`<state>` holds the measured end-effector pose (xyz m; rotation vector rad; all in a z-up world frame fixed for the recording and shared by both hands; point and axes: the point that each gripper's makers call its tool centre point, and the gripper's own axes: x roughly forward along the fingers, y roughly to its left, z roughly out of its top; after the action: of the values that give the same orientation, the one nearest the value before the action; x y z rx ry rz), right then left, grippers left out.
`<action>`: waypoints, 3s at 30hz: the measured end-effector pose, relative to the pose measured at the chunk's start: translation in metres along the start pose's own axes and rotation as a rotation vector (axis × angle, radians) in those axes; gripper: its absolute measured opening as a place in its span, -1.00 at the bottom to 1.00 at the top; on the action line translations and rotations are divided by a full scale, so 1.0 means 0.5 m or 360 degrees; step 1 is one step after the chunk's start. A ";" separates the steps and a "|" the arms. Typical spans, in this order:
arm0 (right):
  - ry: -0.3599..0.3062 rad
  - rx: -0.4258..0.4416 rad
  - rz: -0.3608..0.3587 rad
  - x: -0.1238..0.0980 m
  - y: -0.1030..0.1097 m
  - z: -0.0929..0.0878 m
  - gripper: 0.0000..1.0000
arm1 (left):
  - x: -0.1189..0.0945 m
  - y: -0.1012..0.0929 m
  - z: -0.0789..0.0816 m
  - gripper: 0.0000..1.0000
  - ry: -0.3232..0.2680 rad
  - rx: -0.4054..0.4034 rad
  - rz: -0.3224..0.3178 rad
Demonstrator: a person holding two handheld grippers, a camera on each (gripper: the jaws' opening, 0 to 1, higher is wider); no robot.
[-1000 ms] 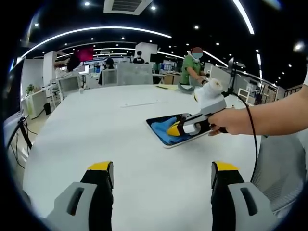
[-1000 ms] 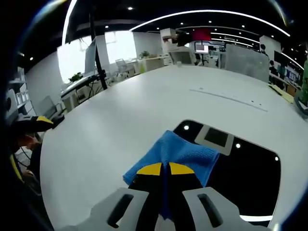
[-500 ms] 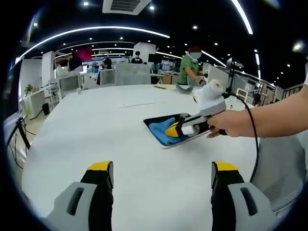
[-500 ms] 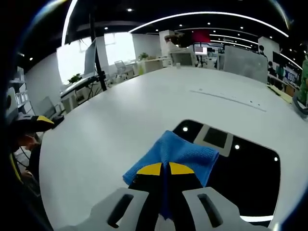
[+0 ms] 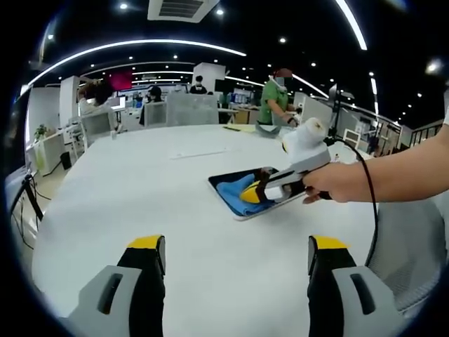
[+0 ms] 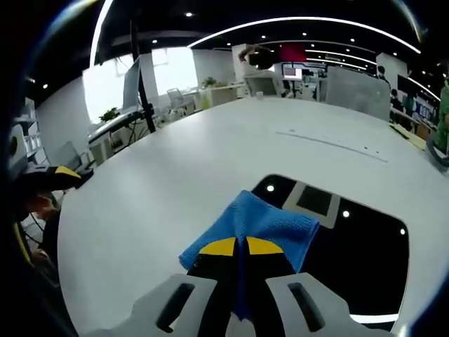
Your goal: Wipe the mirror surface with the cleaning cloth until all visible marks leave the cleaned area.
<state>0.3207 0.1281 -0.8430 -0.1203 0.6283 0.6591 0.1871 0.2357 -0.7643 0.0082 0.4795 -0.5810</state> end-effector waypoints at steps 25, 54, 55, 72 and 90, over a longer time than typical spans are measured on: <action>-0.0008 0.0070 -0.0040 -0.034 -0.028 -0.021 -1.00 | 0.002 -0.015 0.005 0.68 0.0010 0.0029 -0.0023; -0.0033 0.0110 -0.0060 -0.046 -0.039 -0.027 -1.00 | 0.007 -0.020 0.004 0.68 0.0019 0.0044 -0.0036; -0.0035 0.0115 -0.0062 -0.047 -0.040 -0.028 -1.00 | 0.007 -0.021 0.004 0.68 0.0019 0.0043 -0.0036; -0.0060 0.0202 -0.0146 -0.089 -0.094 -0.053 -1.00 | 0.015 -0.031 0.006 0.68 0.0026 0.0058 -0.0060; -0.0086 0.0263 -0.0190 -0.107 -0.120 -0.063 -1.00 | 0.017 -0.039 0.005 0.68 0.0032 0.0062 -0.0072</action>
<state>0.3083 0.0425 -0.8428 0.0137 0.6159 0.4918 0.1841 0.2146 -0.7636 0.0405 0.4887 -0.6350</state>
